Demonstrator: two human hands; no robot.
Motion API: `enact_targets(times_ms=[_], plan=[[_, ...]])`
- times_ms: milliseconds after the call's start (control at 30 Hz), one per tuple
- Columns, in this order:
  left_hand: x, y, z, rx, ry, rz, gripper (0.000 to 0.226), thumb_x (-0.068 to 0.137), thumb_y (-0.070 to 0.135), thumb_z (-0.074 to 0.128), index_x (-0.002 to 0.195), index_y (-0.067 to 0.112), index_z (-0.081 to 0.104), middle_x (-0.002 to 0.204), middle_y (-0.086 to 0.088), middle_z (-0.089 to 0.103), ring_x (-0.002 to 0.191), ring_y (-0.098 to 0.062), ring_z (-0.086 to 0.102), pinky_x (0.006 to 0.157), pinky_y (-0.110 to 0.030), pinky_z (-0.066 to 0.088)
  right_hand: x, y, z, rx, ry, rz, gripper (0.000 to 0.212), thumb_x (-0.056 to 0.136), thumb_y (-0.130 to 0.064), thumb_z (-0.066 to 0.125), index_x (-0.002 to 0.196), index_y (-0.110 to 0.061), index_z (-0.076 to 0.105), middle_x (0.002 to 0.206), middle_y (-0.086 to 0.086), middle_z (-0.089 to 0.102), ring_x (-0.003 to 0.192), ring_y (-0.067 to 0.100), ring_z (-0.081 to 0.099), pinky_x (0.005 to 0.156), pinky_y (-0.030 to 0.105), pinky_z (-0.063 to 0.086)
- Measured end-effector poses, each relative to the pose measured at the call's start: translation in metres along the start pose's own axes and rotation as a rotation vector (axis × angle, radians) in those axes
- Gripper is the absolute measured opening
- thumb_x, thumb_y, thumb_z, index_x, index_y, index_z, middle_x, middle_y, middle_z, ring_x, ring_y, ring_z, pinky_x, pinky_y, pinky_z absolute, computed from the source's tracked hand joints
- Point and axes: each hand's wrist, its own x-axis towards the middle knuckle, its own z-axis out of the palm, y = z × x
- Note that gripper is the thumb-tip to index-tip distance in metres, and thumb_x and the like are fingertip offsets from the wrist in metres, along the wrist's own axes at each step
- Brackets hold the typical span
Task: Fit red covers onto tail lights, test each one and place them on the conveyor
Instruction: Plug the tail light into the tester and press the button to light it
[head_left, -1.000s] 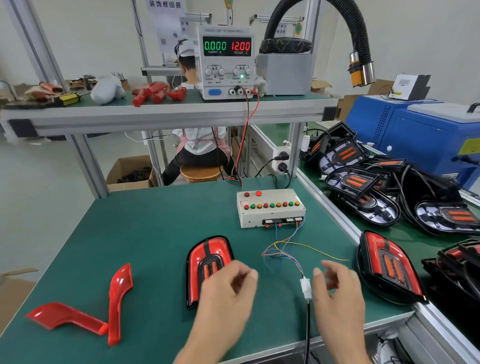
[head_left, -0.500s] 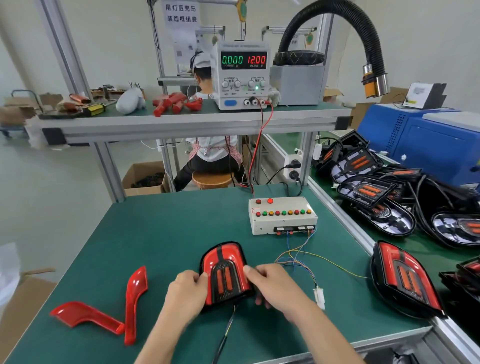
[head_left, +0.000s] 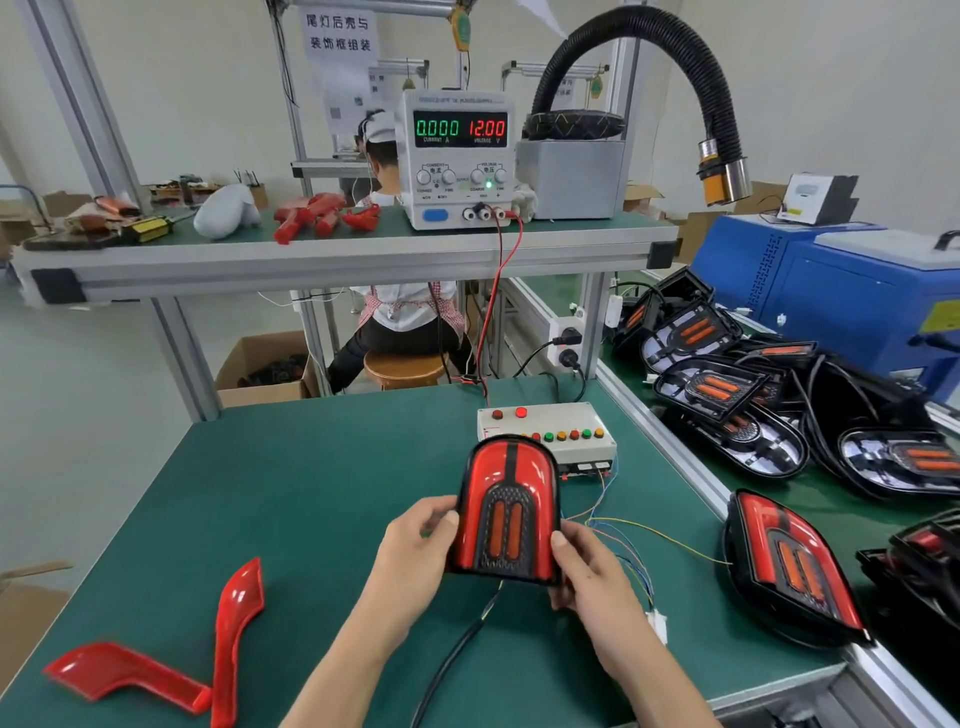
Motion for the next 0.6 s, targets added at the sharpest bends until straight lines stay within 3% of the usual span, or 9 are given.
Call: enact_targets(times_ms=[100,267,333,467,600], plan=[[0.008,-0.001,0.007,-0.038,-0.072,-0.015,0.024,0.108,0.018,0.05,0.111,0.025,0.073,0.1,0.009,0.079,0.098,-0.012,0.074,0.091,-0.033,0.059,-0.002,0.002,-0.008,0.0,0.073,-0.02,0.017,0.106,-0.02,0.049,0.115,-0.018,0.064,0.075,-0.01,0.07,0.055,0.005,0.052,0.051,0.018,0.043],[0.023,-0.014,0.003,-0.001,-0.032,-0.037,0.027,0.108,0.025,0.049,0.101,0.027,0.076,0.096,-0.001,0.078,0.093,-0.021,0.074,0.088,-0.037,0.061,-0.002,0.0,-0.006,-0.002,0.054,-0.02,0.017,0.105,-0.02,0.052,0.116,-0.019,0.066,0.077,-0.01,0.072,0.055,0.0,0.055,0.051,0.019,0.044],[0.03,-0.016,-0.001,0.004,0.003,-0.058,0.029,0.108,0.027,0.046,0.102,0.025,0.075,0.094,-0.002,0.079,0.092,-0.018,0.075,0.087,-0.038,0.061,-0.002,0.002,-0.003,0.012,0.036,-0.012,0.017,0.105,-0.021,0.051,0.116,-0.02,0.065,0.074,-0.013,0.072,0.056,-0.002,0.056,0.051,0.017,0.045],[0.047,-0.014,-0.006,0.147,0.018,0.007,0.029,0.108,0.019,0.045,0.106,0.029,0.072,0.092,0.007,0.078,0.089,-0.006,0.073,0.089,-0.03,0.059,-0.006,0.01,-0.001,0.056,0.059,-0.032,0.018,0.105,-0.021,0.051,0.117,-0.022,0.065,0.082,-0.004,0.075,0.06,0.002,0.058,0.054,0.021,0.047],[0.065,-0.004,0.0,0.427,-0.049,0.189,0.032,0.107,0.013,0.045,0.125,0.025,0.069,0.121,0.015,0.066,0.11,0.001,0.059,0.088,-0.003,0.039,-0.007,0.021,-0.002,0.141,0.2,-0.081,0.017,0.104,-0.013,0.052,0.112,-0.02,0.065,0.075,-0.003,0.072,0.054,0.005,0.054,0.049,0.018,0.045]])
